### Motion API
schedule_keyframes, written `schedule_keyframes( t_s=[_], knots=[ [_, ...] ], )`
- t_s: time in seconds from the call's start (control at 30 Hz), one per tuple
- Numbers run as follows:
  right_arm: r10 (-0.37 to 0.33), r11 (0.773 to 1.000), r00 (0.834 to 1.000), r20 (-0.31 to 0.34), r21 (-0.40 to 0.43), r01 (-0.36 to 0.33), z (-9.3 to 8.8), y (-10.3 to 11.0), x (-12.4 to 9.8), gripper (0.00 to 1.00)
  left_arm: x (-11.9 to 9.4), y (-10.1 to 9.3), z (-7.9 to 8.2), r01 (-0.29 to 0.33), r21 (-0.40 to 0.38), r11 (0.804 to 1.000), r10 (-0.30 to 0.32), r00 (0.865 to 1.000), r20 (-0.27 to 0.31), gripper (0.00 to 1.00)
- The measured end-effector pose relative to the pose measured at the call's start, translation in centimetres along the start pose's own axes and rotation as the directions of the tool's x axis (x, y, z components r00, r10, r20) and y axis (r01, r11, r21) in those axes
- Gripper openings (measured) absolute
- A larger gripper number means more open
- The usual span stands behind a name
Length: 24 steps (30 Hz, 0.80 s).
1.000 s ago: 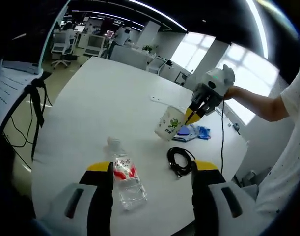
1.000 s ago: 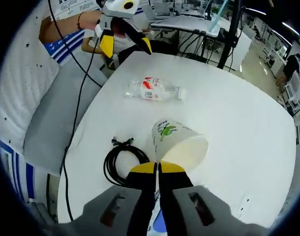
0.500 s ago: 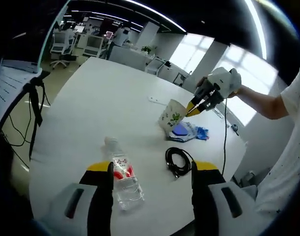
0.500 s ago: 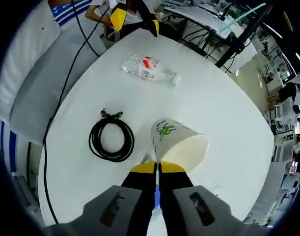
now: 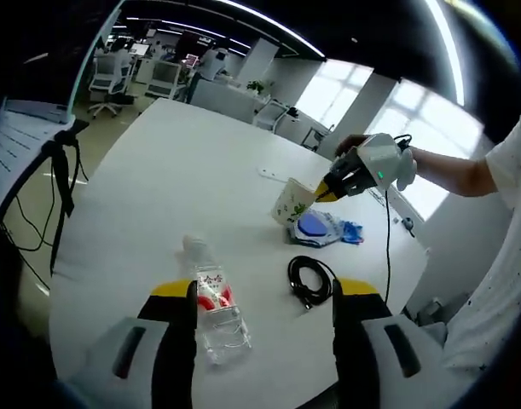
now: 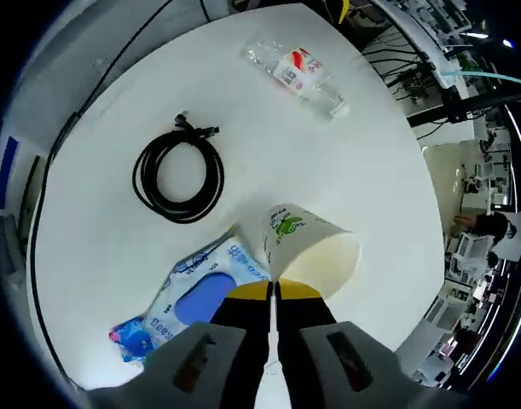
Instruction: Arrange the tabletop items into an orderly group along one side of the table until the central work area is clear of visible clutter.
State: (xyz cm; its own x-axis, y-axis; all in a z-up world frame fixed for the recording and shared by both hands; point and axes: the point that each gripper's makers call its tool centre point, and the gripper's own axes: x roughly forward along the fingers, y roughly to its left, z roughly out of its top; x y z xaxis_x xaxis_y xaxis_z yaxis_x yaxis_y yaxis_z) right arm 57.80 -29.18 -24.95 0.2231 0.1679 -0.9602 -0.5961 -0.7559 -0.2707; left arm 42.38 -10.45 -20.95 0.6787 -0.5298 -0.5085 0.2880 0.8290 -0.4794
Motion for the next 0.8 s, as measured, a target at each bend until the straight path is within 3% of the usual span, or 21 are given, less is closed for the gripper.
schedule_keyframes(
  t_s=[0.27,0.8],
  knots=[
    [0.009,0.998,0.999,-0.031,-0.06,-0.011,-0.2,0.3,1.1,0.0,0.2,-0.1,-0.3,0.003,-0.004,1.0,-0.003,1.0,-0.006,0.64],
    [0.021,0.996,0.998,-0.062,-0.09,-0.027,-0.1,0.6,2.8,0.0,-0.1,0.1,-0.6,-0.002,-0.01,1.0,0.002,1.0,-0.01,0.64]
  ],
)
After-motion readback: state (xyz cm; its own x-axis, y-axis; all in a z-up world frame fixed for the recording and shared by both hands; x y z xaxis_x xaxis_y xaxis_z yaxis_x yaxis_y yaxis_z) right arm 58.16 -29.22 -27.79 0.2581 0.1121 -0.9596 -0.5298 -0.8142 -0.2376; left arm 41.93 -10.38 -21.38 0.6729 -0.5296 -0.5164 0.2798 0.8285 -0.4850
